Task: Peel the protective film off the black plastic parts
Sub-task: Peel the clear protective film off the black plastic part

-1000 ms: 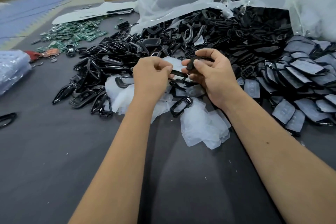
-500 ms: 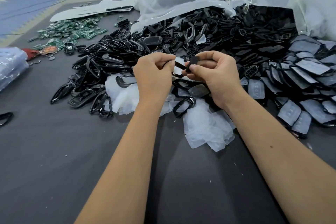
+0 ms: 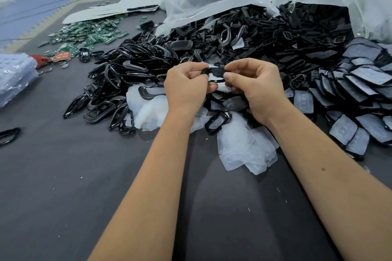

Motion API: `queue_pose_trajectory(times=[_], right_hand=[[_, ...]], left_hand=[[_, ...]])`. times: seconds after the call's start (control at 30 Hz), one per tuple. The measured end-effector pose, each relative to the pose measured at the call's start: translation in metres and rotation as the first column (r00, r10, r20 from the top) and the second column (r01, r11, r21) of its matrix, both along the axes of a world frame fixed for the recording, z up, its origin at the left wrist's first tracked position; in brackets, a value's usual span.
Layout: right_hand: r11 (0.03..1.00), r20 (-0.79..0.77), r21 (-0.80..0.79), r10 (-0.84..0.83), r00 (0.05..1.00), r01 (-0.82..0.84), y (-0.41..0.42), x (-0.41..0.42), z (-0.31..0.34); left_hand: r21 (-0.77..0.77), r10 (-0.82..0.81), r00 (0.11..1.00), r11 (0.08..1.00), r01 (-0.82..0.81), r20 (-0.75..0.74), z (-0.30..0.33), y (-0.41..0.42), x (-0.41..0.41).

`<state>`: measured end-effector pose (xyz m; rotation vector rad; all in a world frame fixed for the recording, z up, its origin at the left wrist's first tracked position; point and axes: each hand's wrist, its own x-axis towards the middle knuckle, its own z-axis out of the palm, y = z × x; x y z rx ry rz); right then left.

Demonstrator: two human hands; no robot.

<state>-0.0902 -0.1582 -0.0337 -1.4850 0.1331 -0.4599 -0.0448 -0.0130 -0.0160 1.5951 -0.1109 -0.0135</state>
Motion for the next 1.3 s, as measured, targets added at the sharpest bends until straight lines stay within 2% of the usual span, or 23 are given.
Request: queue_pose_trajectory(times=[0.33,0.5,0.67,0.83,0.9,1.0,1.07,1.3], right_hand=[[0.998,0.016,-0.063,0.007,1.0,-0.006,-0.0003,-0.0009,-0.0007],[0.992,0.003,-0.123,-0.023,1.0,0.023,0.0041,-0.0013,0.0006],[0.996,0.036,0.083,-0.023,0.999,0.02,0.0036,-0.0031,0.0061],[0.991,0.055,0.128,0.022,0.998,-0.029,-0.0006,-0.0027,0.0058],[0.996,0.045,0.091,0.008,0.999,-0.012,-0.0008,-0.0014,0.0041],[0.996,0.057,-0.064,-0.056,0.997,0.06,0.0009,0.0011,-0.0005],[0.99,0.065,-0.114,-0.071,0.995,0.078,0.0034,0.0021,-0.0019],[0.981,0.066,-0.13,-0.136,0.989,0.144,0.008,0.0021,-0.0021]], left_hand=[[-0.118,-0.013,0.999,0.993,0.009,-0.036,-0.0015,0.0007,0.0014],[-0.058,-0.013,1.0,0.998,0.013,0.004,-0.0059,-0.0021,0.0016],[-0.116,-0.01,0.998,0.993,0.003,-0.057,-0.0058,-0.0029,0.0027],[-0.185,-0.028,0.993,0.983,0.005,-0.118,-0.0025,-0.0022,0.0008],[-0.202,-0.032,0.991,0.979,0.005,-0.129,-0.0015,-0.002,0.0002],[-0.211,-0.036,0.99,0.977,0.007,-0.133,-0.0017,-0.0025,-0.0001],[-0.21,-0.039,0.991,0.978,0.011,-0.129,-0.0018,-0.003,-0.0005],[-0.168,-0.066,0.994,0.984,0.052,-0.081,-0.0027,-0.0032,-0.0006]])
